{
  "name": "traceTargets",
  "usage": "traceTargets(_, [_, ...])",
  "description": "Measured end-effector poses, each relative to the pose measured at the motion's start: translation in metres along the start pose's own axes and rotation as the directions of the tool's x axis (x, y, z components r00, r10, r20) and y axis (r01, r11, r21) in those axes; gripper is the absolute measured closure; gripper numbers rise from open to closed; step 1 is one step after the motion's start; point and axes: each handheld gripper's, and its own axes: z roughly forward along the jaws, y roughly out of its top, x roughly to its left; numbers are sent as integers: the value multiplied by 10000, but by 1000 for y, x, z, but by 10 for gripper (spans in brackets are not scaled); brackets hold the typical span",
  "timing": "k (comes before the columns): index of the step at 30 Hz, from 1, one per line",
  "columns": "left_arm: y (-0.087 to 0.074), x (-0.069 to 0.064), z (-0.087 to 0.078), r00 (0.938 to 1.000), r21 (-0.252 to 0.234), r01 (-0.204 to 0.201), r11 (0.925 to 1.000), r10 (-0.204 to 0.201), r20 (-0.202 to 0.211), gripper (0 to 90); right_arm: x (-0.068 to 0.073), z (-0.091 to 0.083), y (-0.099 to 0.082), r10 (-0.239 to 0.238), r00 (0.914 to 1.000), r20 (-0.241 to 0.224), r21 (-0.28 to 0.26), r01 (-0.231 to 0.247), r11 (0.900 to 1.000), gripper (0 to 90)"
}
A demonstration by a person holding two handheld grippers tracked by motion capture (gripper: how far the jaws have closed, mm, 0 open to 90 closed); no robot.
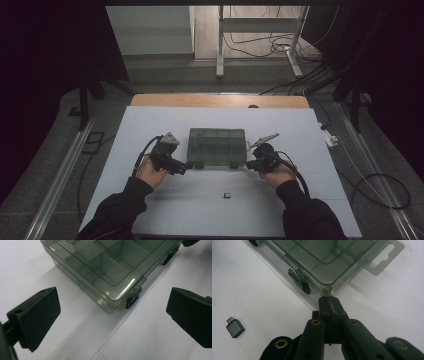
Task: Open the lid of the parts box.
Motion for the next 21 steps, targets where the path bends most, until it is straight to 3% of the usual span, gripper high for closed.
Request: traceTargets(21, [2, 0, -3, 9999, -50, 86, 10000, -87, -100, 3, 0, -9, 0, 130, 9999, 29, -499, -128, 9987, 886])
